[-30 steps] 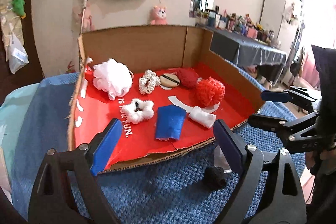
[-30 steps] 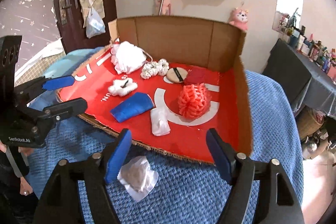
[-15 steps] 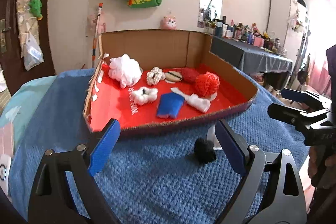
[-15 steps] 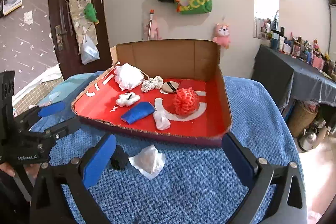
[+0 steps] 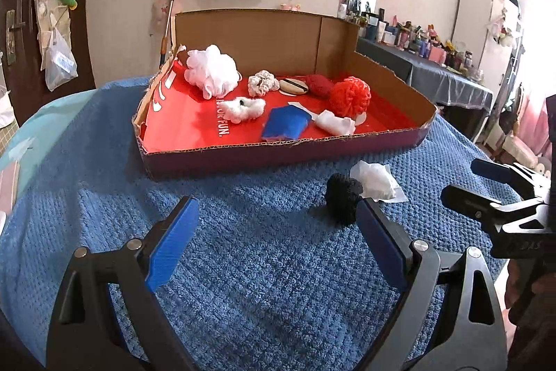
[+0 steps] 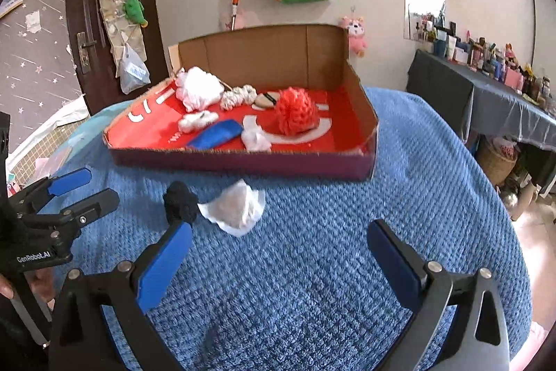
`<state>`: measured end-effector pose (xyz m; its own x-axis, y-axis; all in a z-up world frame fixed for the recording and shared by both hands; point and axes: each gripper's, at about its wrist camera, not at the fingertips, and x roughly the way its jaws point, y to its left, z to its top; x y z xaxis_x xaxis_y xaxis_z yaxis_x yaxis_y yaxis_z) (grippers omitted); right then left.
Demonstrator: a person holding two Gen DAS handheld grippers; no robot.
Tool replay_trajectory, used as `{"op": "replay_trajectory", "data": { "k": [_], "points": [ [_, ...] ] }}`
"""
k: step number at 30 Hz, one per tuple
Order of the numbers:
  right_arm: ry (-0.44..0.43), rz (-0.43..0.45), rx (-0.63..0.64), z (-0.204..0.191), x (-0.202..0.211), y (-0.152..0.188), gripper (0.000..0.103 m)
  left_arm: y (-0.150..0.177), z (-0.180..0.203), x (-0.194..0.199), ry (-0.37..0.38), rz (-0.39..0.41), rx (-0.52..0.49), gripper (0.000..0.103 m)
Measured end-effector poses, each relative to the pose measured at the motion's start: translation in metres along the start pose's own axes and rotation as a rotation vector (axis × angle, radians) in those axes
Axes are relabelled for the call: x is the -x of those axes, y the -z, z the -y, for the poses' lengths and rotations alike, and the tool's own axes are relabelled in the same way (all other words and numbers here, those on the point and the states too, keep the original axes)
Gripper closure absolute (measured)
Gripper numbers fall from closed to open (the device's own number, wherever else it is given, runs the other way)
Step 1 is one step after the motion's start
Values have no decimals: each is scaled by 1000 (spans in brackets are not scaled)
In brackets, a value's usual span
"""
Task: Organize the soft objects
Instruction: 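Withdraw both tools from the box toward the black pompom and white tissue, then grasp the black pompom with the left tool while the right tool grasps the white tissue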
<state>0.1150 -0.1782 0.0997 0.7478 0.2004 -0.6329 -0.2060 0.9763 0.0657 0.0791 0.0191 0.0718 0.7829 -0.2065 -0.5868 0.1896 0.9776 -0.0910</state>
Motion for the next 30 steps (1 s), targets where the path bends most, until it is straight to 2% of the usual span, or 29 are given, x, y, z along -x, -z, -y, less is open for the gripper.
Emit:
{"op": "replay_trajectory", "data": {
  "k": [6, 11, 16, 20, 22, 23, 24, 25, 26, 30],
  "points": [
    [-16, -23, 7, 2, -8, 1, 0, 0, 1, -4, 10, -13, -3, 10],
    [-132, -56, 55, 2, -19, -4, 0, 0, 2, -12, 82, -61, -12, 11],
    [-195, -102, 134, -4, -33, -11, 0, -4, 12, -19, 128, -81, -44, 11],
    [-216, -146, 186, -8, -48, -16, 9, -9, 19, -29, 158, -99, -65, 23],
    [-225, -163, 213, -10, -56, -18, 10, -11, 22, -35, 172, -117, -79, 25],
    [-230, -173, 228, -12, -60, -18, 10, -11, 24, -38, 177, -127, -85, 29],
    [-233, -181, 237, -12, -63, -19, 11, -12, 25, -41, 179, -133, -90, 40],
    [-237, -188, 243, -11, -65, -19, 13, -12, 26, -45, 183, -141, -95, 44],
    [-250, -202, 251, -11, -69, -20, 17, -12, 28, -49, 193, -151, -101, 48],
    [-262, -227, 275, -11, -80, -23, 19, -12, 32, -63, 235, -202, -114, 58]
  ]
}}
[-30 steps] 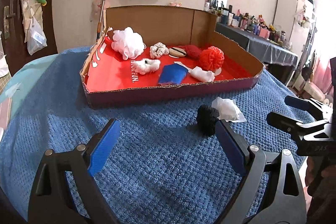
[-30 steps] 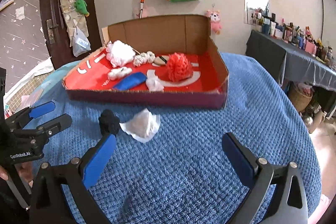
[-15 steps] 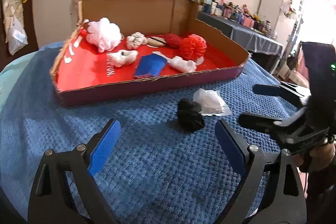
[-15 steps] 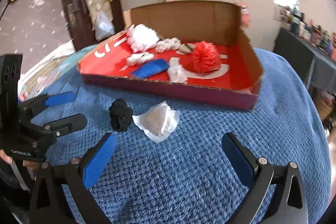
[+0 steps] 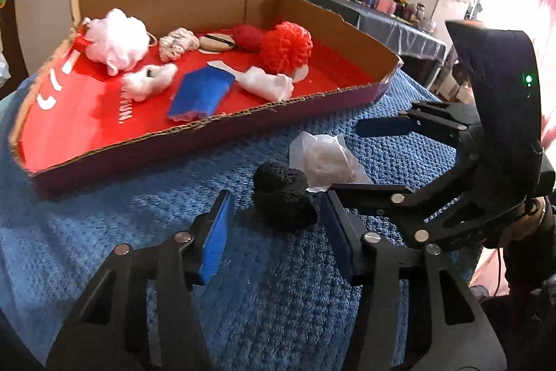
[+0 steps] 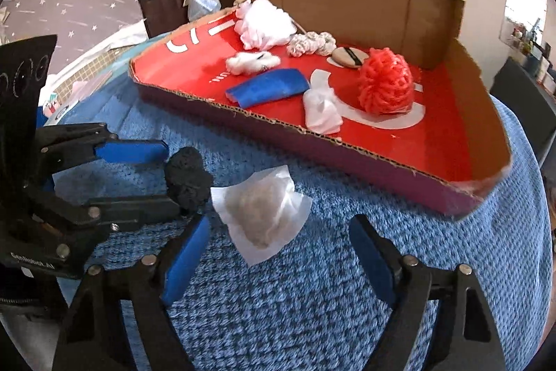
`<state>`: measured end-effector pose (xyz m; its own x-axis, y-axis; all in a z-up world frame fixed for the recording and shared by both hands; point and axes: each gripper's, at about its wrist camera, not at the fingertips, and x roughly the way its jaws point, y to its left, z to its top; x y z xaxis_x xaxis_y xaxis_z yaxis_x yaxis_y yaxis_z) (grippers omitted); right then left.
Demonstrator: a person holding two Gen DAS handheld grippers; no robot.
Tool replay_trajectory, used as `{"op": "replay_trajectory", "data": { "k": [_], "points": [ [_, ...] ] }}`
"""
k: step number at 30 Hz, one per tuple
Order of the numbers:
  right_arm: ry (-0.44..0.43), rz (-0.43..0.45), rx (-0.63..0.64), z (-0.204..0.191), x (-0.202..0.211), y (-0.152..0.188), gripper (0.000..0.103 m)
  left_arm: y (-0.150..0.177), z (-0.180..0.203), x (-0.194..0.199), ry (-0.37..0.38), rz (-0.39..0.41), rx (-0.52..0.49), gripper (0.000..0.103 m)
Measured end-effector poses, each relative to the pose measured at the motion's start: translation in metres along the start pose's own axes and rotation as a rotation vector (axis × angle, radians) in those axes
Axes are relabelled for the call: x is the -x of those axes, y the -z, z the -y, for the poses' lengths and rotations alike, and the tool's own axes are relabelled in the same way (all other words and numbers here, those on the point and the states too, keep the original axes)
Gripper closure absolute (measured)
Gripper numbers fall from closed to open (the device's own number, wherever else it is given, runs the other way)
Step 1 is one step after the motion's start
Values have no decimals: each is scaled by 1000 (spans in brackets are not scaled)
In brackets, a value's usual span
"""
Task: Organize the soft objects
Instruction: 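Grasp the black pompom with the left tool while the right tool grasps the white tissue, then carry the black pompom with the left tool while the right tool carries the tissue into the box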
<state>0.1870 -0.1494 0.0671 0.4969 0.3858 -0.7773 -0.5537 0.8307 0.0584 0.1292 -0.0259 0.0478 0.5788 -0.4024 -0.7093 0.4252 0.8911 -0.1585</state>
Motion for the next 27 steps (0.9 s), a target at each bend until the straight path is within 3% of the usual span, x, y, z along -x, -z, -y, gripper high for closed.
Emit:
{"op": "replay_trajectory", "data": {
  "k": [2, 7, 9, 11, 12, 14, 27],
  "points": [
    [-5, -3, 11, 1, -3, -2, 22, -1, 0, -5, 15, -12, -1, 66],
    [-32, -27, 40, -1, -14, -6, 38, -6, -3, -18, 48, -44, 16, 71],
    [-40, -23, 52, -3, -15, -7, 46, -6, -3, -20, 64, -46, 13, 74],
    [-59, -16, 52, -3, -13, -6, 62, -6, -2, -20, 64, -43, 5, 75],
    [-59, -12, 49, -2, -12, -6, 63, -6, -3, -19, 65, -42, 6, 75],
    [-58, 6, 40, -3, -8, -6, 78, -7, -3, -17, 63, -33, 7, 75],
    [3, 99, -69, -15, 31, 4, 81, -11, -17, 19, -8, 52, -12, 75]
  ]
}}
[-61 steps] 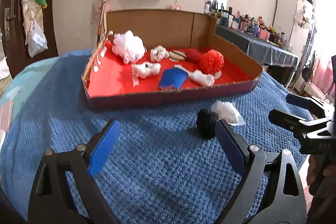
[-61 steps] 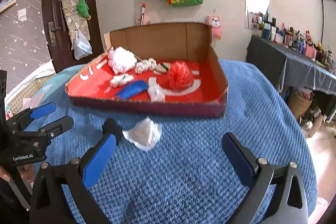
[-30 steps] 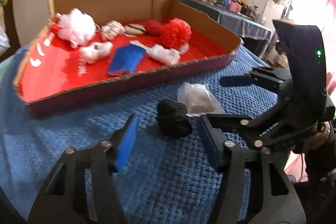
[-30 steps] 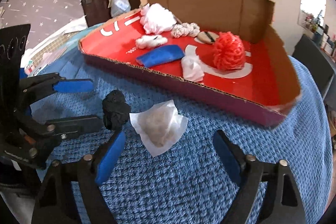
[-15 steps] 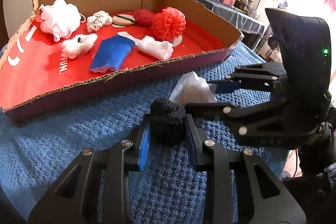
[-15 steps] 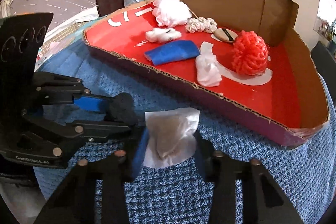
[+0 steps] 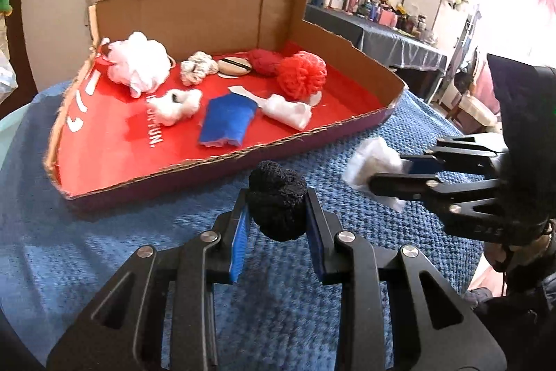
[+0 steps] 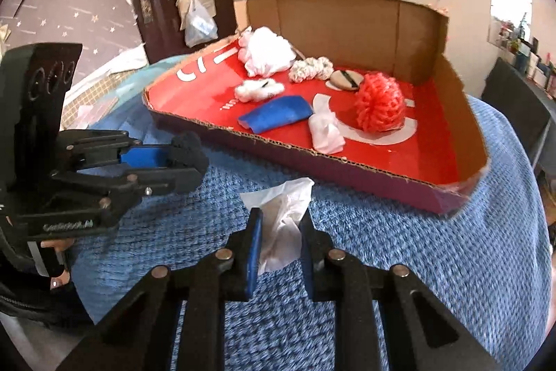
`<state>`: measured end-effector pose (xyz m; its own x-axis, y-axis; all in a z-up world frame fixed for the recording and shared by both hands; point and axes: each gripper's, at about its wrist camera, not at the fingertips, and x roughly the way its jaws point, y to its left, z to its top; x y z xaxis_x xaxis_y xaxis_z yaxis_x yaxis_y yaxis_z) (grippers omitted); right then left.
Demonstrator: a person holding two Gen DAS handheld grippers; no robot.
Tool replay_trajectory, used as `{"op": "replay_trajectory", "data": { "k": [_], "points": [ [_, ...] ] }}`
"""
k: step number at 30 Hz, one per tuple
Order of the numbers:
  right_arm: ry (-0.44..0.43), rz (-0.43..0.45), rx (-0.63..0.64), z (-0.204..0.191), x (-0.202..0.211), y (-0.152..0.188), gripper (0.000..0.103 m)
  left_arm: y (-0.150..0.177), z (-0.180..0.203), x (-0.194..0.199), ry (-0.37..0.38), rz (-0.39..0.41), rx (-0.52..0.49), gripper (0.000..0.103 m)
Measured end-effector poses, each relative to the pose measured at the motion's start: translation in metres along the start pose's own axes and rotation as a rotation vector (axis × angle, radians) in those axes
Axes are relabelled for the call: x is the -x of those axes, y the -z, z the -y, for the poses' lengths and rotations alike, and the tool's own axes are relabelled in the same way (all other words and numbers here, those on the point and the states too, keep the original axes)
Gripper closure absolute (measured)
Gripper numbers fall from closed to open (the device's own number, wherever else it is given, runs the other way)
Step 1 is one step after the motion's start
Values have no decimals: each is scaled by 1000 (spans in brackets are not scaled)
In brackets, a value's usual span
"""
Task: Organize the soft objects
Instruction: 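Carry the black pompom with the left tool while the right tool carries the tissue into the box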
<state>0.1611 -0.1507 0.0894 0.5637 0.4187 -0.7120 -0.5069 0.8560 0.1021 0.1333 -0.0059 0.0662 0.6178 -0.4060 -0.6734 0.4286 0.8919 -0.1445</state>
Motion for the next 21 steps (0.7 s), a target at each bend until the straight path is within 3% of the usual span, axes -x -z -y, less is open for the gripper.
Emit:
{"op": "replay_trajectory", "data": {
  "k": [12, 21],
  "points": [
    [15, -8, -39, -2, 4, 8, 81, 5, -13, 10, -18, 6, 20, 75],
    [62, 39, -42, 8, 20, -13, 81, -11, -22, 22, -35, 43, 18, 75]
  ]
}}
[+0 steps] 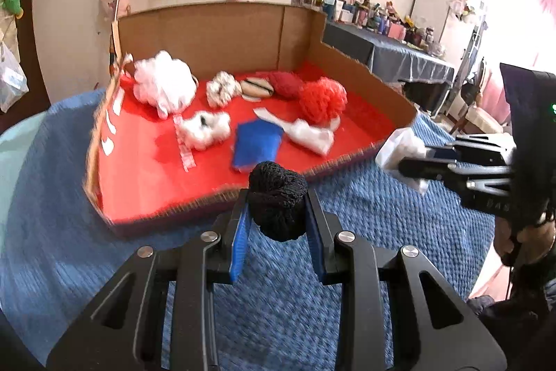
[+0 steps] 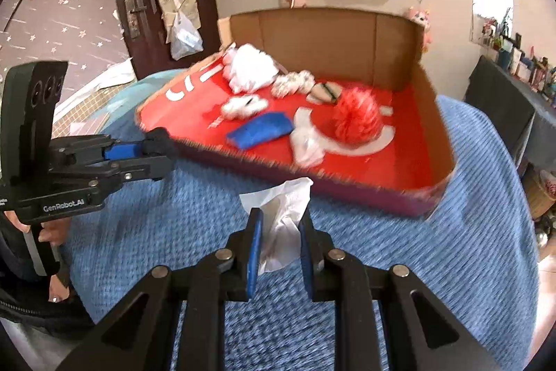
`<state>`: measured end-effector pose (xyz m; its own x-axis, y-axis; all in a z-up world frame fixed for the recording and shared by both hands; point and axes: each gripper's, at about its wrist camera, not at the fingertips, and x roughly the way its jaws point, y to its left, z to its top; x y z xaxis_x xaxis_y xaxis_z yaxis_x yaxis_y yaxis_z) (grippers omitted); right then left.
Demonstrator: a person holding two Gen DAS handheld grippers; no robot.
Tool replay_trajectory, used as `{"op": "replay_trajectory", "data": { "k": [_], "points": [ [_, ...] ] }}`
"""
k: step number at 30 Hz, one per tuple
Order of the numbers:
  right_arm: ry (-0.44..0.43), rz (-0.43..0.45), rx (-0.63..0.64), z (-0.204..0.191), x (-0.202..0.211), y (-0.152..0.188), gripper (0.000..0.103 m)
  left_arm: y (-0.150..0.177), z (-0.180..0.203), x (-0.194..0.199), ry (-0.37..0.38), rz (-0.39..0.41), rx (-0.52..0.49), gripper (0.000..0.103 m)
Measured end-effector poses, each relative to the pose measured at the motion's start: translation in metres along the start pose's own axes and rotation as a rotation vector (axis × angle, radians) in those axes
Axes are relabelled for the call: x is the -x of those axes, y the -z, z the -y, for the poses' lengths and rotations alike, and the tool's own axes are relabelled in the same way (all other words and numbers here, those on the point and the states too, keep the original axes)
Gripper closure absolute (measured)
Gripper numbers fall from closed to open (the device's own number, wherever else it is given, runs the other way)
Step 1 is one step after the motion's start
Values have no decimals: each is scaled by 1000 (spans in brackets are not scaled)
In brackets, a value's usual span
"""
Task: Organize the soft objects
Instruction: 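Carry the black pompom with the left tool while the right tool carries the tissue into the box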
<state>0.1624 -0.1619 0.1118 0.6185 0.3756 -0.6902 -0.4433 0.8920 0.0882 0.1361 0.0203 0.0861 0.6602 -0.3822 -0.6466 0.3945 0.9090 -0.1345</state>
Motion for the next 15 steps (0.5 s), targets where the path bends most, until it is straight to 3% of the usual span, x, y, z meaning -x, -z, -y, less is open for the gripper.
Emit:
{"op": "replay_trajectory", "data": {
  "k": [6, 15],
  "points": [
    [89, -39, -7, 24, -14, -35, 81, -28, -17, -10, -26, -16, -31, 75],
    [157, -208, 12, 47, -60, -63, 81, -52, -45, -64, -73, -177, -75, 75]
  ]
}}
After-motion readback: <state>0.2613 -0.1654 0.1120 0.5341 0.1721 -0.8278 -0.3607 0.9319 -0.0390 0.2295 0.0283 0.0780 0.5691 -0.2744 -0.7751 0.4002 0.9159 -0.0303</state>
